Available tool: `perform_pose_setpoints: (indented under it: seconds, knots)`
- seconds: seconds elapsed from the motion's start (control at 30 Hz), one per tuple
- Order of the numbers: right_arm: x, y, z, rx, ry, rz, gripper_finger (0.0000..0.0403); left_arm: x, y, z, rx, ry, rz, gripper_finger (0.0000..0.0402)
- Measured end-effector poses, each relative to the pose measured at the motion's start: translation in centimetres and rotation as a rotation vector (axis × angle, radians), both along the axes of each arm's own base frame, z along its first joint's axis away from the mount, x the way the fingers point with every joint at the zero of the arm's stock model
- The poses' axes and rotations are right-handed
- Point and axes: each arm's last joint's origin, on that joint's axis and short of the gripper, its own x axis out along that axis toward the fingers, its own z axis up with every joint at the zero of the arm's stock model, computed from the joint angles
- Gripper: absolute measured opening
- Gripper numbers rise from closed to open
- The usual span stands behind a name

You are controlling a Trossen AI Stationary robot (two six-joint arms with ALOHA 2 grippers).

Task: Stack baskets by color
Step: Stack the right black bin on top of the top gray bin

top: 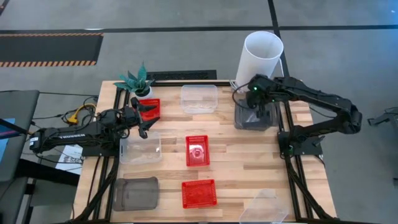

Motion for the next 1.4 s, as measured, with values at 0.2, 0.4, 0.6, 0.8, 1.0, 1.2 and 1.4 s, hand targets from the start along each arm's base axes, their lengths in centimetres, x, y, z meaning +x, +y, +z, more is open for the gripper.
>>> perform_pose_setpoints:
  seconds: [0.2,0.4,0.6,0.8,1.0,1.2,1.4]
  knots:
    - [0.8,-1.1,-0.8,0.047,0.064,-0.073,0.0,0.0,0.0,-0.2,-0.006,0.024,0.0,0.0251]
    - [1.7,-1.7,-2.3,0.07,0.146,-0.112,0.0,0.0,0.0,-0.6,-0.014,0.062,0.0,0.0251]
    - [2.0,-1.8,-2.7,0.085,0.147,-0.151,0.0,0.0,0.0,-0.6,-0.006,0.067,0.0,0.0251]
    - [2.0,-1.4,-2.7,0.09,0.158,-0.143,0.0,0.0,0.0,-0.6,-0.006,0.068,0.0,0.0251]
    - [1.8,-1.0,-3.4,0.123,0.187,-0.149,0.0,0.0,0.0,-0.7,-0.007,0.069,0.0,0.0251]
    - [1.6,0.1,-4.9,0.193,0.238,-0.118,0.0,0.0,0.0,-0.7,-0.008,0.072,0.0,0.0251]
    - [2.0,1.0,-5.1,0.252,0.226,-0.071,0.0001,0.0,0.0,-0.7,-0.021,0.066,-0.001,0.0251]
